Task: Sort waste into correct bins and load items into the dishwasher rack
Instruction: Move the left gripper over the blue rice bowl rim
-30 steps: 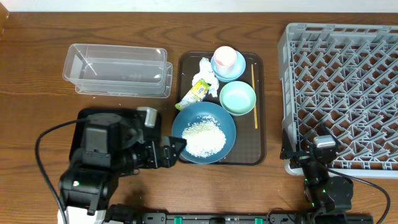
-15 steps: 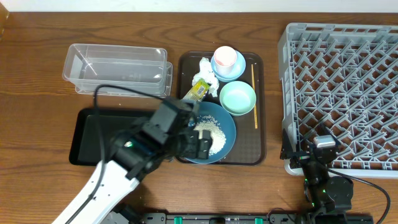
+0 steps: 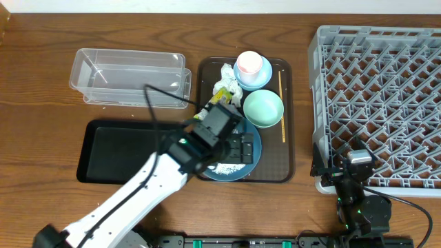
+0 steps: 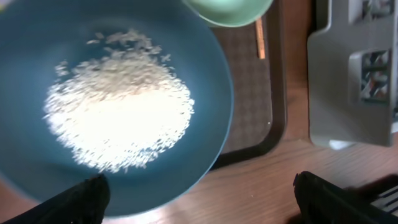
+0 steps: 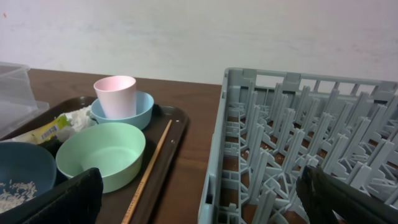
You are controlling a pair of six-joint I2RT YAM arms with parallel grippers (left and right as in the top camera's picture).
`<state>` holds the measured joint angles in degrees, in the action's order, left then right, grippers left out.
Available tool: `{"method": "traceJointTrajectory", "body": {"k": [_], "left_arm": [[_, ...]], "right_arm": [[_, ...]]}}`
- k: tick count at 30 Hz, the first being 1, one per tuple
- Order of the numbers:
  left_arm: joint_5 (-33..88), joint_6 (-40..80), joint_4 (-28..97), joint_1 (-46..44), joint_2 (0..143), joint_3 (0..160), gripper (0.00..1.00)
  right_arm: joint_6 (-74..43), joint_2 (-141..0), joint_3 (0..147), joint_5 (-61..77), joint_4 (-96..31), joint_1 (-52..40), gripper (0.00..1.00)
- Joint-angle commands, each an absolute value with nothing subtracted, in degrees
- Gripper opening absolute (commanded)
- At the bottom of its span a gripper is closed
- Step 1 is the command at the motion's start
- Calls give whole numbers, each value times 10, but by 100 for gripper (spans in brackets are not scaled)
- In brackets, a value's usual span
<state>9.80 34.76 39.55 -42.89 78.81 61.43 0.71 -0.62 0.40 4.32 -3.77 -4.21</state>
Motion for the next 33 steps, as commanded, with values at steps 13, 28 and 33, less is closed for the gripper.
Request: {"method": "traceJointTrajectory", "body": {"k": [13,28,33], "left_arm": [[-99,330,316,-552,907,625,97],[-173,333,242,-588,1009,625,96],[-175,333,236,-588,1026,625,90]], "right_arm": [[15,-4,3,45,-40,-48,99],[15,-4,3,45,-40,-48,99],[15,-4,3,45,-40,-48,99]]}}
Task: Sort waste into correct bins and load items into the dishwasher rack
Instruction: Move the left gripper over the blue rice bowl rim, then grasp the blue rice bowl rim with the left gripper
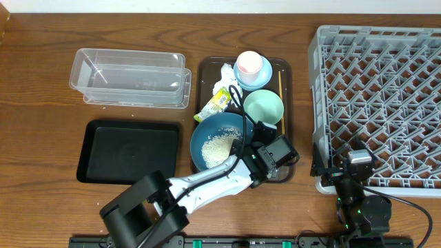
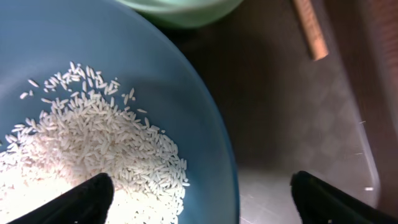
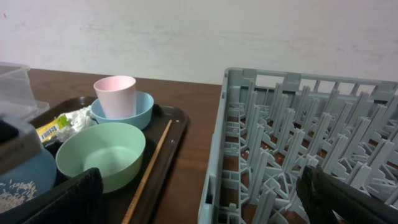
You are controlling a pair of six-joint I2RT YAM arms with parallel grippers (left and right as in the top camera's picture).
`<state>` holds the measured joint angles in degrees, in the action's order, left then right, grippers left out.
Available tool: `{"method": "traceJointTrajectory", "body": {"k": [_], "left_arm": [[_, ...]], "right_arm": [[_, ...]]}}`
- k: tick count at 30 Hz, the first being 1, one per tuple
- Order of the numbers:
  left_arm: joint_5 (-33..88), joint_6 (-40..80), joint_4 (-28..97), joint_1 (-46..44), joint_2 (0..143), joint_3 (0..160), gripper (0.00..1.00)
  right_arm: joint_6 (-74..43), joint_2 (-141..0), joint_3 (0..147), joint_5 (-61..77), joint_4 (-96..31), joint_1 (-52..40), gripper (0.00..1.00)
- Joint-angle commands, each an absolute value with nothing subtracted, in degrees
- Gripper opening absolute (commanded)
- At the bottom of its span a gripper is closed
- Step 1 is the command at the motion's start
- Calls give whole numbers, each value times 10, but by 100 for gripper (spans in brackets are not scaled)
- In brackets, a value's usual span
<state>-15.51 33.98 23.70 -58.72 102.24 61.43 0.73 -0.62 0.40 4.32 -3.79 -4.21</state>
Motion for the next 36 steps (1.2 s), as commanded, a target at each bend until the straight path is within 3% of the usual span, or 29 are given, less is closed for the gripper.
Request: {"method": "traceJointTrajectory", "body": {"k": [1,8,14,17,36], "left_arm": [[-175,333,236,-588,1026,625,89],[-175,354,237,-592,1026,625,71],[-175,357,237,-599,1028,616,69],[-175,360,236,-599,1028,611,62],[-175,372,213,-599,1057,601,60]], "right_arm": [[15,-4,3,45,-40,-48,99],[15,-4,3,45,-40,-48,99],[15,-4,3,45,-40,-48,99],[15,-4,3,45,-40,-48,99],[15,-4,3,45,-40,-48,99]]}}
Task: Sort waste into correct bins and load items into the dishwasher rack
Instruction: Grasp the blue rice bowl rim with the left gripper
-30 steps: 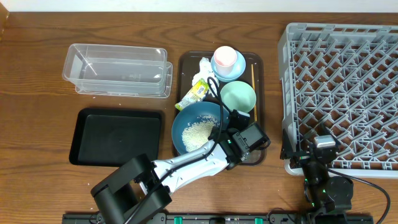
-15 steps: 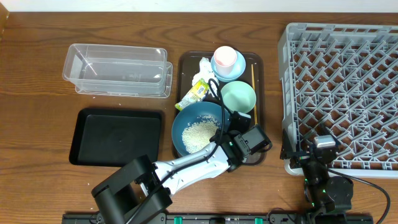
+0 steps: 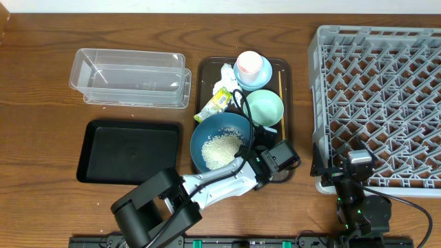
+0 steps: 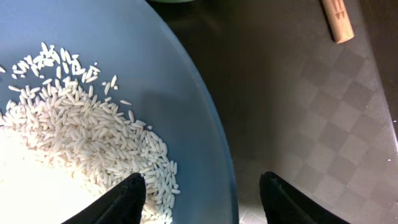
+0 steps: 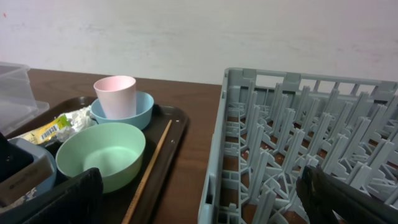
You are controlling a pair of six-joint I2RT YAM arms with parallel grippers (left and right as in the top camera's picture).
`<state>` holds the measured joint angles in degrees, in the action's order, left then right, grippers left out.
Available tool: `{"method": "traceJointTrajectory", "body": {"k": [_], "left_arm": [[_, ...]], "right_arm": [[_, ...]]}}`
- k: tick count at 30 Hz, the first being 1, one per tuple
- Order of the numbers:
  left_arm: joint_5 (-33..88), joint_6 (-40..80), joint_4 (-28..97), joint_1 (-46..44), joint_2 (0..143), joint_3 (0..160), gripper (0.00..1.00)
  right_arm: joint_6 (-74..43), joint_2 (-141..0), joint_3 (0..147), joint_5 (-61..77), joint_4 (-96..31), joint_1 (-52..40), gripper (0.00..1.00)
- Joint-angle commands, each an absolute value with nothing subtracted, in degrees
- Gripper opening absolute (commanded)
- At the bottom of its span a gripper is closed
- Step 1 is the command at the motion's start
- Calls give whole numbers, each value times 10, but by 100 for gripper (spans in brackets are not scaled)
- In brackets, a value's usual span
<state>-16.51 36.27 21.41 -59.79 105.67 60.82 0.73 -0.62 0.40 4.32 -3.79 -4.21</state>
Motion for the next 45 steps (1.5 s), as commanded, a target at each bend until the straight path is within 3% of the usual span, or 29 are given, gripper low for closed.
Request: {"method": "traceJointTrajectory", "body": {"k": [1,14,45], "left_arm": [[-175,372,213,-599,1057,601,57],[-177,371,213,-599,1057,601,49],[-177,372,222,-599,1056,610,9]], "right_arm": [[15,-4,3,45,-40,-48,99],[15,-4,3,45,-40,-48,99],[15,-4,3,45,-40,-48,99]]}}
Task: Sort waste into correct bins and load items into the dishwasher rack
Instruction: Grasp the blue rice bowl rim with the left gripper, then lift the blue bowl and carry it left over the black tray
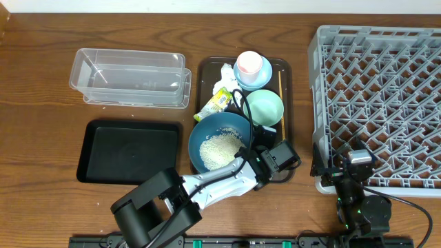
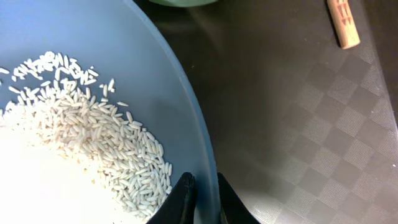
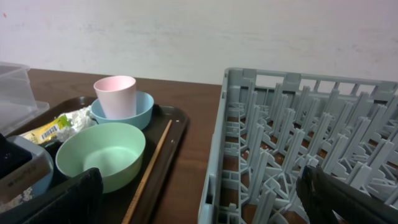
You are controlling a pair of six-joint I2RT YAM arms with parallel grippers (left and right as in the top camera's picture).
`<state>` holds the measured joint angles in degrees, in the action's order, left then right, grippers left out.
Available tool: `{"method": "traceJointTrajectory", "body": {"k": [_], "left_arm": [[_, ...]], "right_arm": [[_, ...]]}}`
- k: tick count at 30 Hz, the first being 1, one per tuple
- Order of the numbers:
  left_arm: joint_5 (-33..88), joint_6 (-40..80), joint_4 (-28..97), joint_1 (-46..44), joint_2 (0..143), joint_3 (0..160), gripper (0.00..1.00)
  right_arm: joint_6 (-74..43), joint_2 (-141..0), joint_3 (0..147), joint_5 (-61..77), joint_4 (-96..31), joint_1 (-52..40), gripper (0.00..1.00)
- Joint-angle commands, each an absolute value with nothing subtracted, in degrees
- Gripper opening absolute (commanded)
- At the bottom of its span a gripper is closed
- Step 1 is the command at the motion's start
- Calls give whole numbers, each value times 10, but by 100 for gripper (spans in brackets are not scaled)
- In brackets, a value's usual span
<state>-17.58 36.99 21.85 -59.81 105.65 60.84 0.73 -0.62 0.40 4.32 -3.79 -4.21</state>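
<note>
A dark blue bowl holding white rice sits at the front of the brown tray. My left gripper is shut on the bowl's right rim, one finger inside and one outside; from overhead the gripper lies at the bowl's lower right. On the same tray are a green bowl, a pink cup in a light blue bowl, a wooden chopstick and a yellow wrapper. My right gripper is open and empty by the grey dishwasher rack.
A clear plastic bin stands at the back left and a black bin lies in front of it, left of the tray. Crumpled white paper lies beside the cup. The rack fills the right side of the table.
My left gripper's fingers stood apart astride the blue bowl's right rim; now they are shut on it. The bowl has barely shifted. The right arm has not moved.
My left gripper was open above the blue bowl of rice. Then it was low at the bowl's right edge, still wide open. Then its fingers were closer together astride the rim, and now they pinch it. The right gripper stayed open by the rack throughout.
</note>
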Motion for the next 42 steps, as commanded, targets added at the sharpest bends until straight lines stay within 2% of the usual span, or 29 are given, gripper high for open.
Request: {"method": "traceJointTrajectory", "body": {"k": [1,4,27,42], "left_arm": [[-177,372,222,-599,1056,610,8],[-177,372,222,-599,1056,610,6],[-215,379,330,-600,1036,667,6],[-245,382,374,-598,913,668,6]], "right_arm": [[15,-4,3,45,-40,-48,99],[15,-4,3,45,-40,-48,99],[15,-4,3,45,-40,-48,99],[15,-4,3,45,-40,-48,99]]}}
